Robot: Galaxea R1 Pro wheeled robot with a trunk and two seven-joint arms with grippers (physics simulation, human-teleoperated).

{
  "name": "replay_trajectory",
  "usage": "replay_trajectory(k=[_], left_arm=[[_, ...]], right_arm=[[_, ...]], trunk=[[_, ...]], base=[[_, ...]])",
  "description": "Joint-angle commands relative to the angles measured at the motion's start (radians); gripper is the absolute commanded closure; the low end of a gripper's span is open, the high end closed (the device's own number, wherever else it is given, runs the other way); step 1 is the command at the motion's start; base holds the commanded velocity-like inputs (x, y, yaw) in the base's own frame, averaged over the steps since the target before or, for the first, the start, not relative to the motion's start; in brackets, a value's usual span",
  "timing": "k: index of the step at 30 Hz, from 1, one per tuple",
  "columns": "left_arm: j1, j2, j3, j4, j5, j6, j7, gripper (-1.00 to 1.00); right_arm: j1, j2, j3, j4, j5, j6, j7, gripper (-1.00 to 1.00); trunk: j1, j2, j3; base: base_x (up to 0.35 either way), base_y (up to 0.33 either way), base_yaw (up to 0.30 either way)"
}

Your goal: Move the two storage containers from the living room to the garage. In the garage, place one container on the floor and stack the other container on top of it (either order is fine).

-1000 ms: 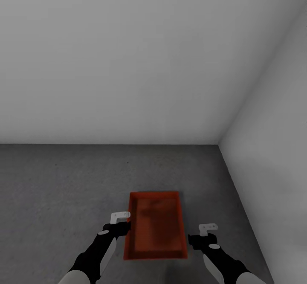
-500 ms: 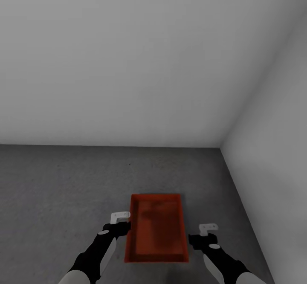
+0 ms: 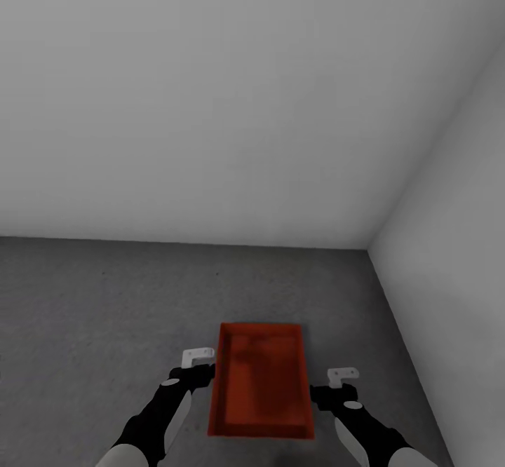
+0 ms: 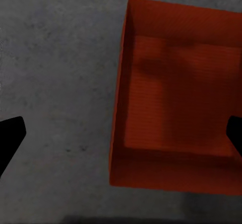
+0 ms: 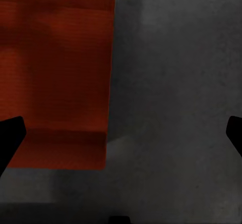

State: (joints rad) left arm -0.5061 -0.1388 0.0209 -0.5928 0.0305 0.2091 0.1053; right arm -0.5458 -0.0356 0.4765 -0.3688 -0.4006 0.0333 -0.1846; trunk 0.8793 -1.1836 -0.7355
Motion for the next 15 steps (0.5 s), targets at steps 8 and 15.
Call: replay_trajectory(k=[8,15], left_arm=[[0.0,-0.001,0.002,-0.002,0.003,0.005,0.002,-1.0],[0.0,-0.001,0.002,-0.002,0.003,0.006,0.002,-1.0]], right_arm=[[0.0,-0.001,0.009,-0.003,-0.007,0.003,-0.007,-1.0],[0.0,-0.001,0.007,-0.003,-0.007,0.002,-0.007,-1.0]], trunk=[[0.0,0.0,0.002],[0.0,0.0,0.009]], base=[[0.0,0.0,0.016],[0.0,0.0,0.001]])
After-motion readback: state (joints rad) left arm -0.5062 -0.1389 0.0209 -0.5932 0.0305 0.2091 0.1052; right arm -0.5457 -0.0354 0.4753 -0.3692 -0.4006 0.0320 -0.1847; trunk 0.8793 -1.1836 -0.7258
